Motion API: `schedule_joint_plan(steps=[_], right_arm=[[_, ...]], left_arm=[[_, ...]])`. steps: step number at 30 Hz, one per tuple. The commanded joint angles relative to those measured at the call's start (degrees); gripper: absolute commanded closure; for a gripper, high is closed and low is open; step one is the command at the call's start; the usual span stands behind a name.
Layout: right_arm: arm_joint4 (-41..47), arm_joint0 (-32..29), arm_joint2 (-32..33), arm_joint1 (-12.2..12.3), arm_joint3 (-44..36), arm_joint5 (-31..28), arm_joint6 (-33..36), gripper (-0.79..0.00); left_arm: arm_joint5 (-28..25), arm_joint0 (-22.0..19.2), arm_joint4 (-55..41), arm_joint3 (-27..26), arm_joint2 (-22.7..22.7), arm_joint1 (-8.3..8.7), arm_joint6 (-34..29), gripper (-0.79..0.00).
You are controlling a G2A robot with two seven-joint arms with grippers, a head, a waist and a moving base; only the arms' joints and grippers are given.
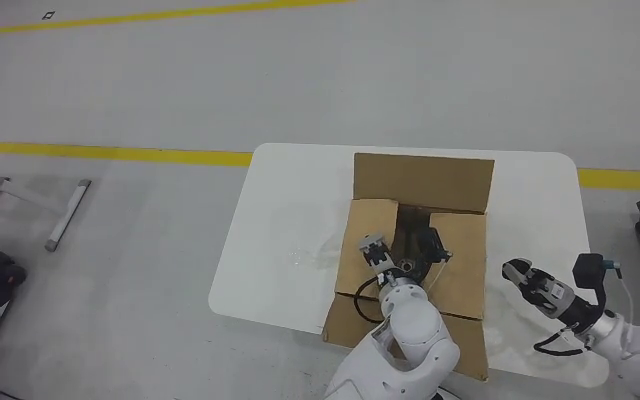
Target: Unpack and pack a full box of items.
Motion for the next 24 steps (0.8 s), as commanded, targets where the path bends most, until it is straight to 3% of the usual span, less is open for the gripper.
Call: schedule_joint_plan(steps=[1, 11, 22, 23, 24], right_arm=[[-0.1, 0.0, 0.1, -0.1, 0.0, -0.1, 0.1, 0.000], [-0.1, 0.7, 0.6, -0.5, 0.2, -0.1, 1.7, 0.000], [0.6, 2.1, 3.2, -0.7, 0.8, 0.5, 2.7, 0.000], [0.7, 2.1, 3.6, -0.7, 0.8, 0.5, 2.8, 0.000], [0.9, 2.0, 4.0, -0.7, 0.8, 0.3, 2.9, 0.000]], left_arm=[[0.5, 0.5, -0.3, -0.6, -0.4, -0.18, 0.5, 0.000], [6.6, 3.3, -13.3, -8.8, -5.5, -1.87, 1.5, 0.000], [14.3, 4.6, -30.7, -18.6, -9.3, -1.89, -0.1, 0.000], [14.3, 4.8, -31.6, -19.0, -9.6, -1.82, -0.3, -0.292], [14.2, 5.0, -31.7, -19.6, -10.0, -1.75, -0.4, -0.674]])
